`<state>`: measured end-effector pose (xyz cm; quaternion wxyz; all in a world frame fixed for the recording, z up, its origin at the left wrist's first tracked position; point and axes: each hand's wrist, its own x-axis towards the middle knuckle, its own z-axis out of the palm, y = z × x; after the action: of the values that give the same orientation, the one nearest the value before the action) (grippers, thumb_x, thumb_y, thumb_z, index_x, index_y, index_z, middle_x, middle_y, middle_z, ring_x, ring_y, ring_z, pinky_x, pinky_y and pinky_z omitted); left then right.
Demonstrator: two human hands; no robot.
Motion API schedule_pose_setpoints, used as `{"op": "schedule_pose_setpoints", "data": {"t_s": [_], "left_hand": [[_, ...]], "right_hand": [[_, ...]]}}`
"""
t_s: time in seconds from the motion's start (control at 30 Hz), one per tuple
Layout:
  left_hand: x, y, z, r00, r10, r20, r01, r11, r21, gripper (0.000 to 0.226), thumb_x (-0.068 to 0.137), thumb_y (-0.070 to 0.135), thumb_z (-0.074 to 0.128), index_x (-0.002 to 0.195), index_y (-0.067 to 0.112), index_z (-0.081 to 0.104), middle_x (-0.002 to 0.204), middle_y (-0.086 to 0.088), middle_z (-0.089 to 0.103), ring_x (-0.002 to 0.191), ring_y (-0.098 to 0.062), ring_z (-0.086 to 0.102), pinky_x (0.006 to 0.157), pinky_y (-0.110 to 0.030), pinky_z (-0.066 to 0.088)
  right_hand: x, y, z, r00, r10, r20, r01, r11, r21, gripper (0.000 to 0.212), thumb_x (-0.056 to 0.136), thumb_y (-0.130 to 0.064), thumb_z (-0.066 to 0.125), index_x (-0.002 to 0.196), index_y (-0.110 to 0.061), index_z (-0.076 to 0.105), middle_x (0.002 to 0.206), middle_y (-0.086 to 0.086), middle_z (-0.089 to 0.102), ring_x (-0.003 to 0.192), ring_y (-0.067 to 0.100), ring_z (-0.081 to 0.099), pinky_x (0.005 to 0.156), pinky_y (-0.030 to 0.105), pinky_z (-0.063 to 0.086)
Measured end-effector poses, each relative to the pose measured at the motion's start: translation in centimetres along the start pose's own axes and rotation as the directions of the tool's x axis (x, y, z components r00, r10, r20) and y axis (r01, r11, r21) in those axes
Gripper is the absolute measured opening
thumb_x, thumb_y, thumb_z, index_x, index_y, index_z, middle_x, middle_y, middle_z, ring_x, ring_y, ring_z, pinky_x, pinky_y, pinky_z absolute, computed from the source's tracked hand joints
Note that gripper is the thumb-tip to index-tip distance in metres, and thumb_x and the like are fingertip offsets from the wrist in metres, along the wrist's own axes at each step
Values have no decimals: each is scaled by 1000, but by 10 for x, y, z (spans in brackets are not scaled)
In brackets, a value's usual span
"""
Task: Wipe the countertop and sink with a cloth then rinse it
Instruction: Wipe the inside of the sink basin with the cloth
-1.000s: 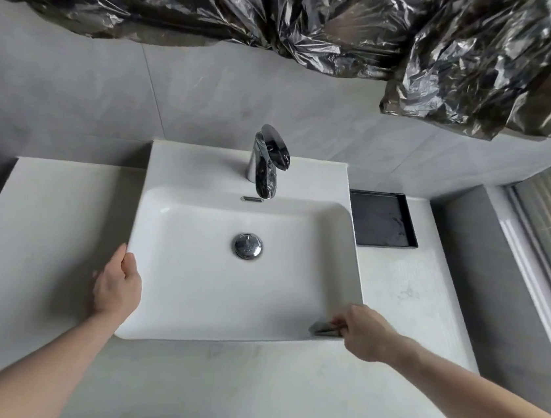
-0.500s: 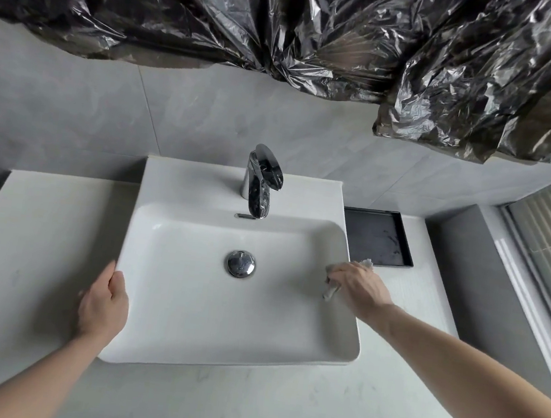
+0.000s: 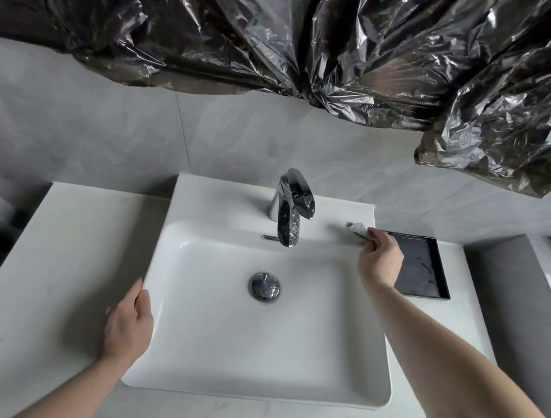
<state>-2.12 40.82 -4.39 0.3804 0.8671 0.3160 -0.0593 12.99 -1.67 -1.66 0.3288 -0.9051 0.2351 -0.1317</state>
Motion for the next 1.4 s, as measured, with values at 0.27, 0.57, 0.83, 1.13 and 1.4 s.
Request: {"op": "schedule_pose_setpoints", "data": {"t_s": [0.27, 0.57, 0.83, 1.13, 1.4], "left_hand": [[-5, 7, -2, 999, 26, -24, -27, 1000, -7, 46, 109, 25, 35, 152, 12, 47, 150, -14, 54, 139, -47, 40, 117, -48, 27], [0, 1, 1, 1000, 3, -13, -3, 1000, 7, 46, 109, 27, 35, 153, 16, 46, 151, -11, 54, 140, -46, 39, 118, -48, 26], [2, -4, 1, 999, 33, 0, -33, 999, 23, 48, 109, 29, 33, 154, 14, 45, 150, -13, 55, 139, -47, 39, 117, -49, 27], [-3, 1, -2, 999, 34, 8, -34, 999, 19, 53, 108, 37, 28, 155, 19, 43, 152, -10, 52, 139, -43, 41, 113, -51, 32], [-2, 8, -6, 998, 0, 67, -4, 999, 53, 49, 102, 31, 28, 141, 15, 52, 136, -18, 62, 120, -46, 55, 99, -49, 45]], "right_hand": [[-47, -58, 72, 906, -344, 248, 335, 939, 76, 46, 79, 5, 44, 111, -11, 73, 118, 8, 72, 114, 26, 64, 100, 40, 52], [-16, -24, 46, 797, -440, 413, 516, 852, -87, 67, 91, 11, 45, 146, -25, 57, 156, -6, 50, 146, 20, 44, 119, 35, 38], [16, 8, -26, 949, -75, 306, 177, 930, -322, 84, 79, 13, 44, 151, -31, 49, 144, 5, 62, 120, 39, 61, 87, 38, 48], [-69, 46, -48, 973, -191, 130, 207, 971, -120, 52, 103, 0, 44, 145, -28, 57, 140, -4, 66, 114, 29, 67, 75, 29, 47], [-117, 69, -87, 939, -259, 224, 302, 936, -183, 49, 101, -5, 46, 135, -37, 60, 129, -18, 70, 109, 22, 71, 77, 31, 56]]}}
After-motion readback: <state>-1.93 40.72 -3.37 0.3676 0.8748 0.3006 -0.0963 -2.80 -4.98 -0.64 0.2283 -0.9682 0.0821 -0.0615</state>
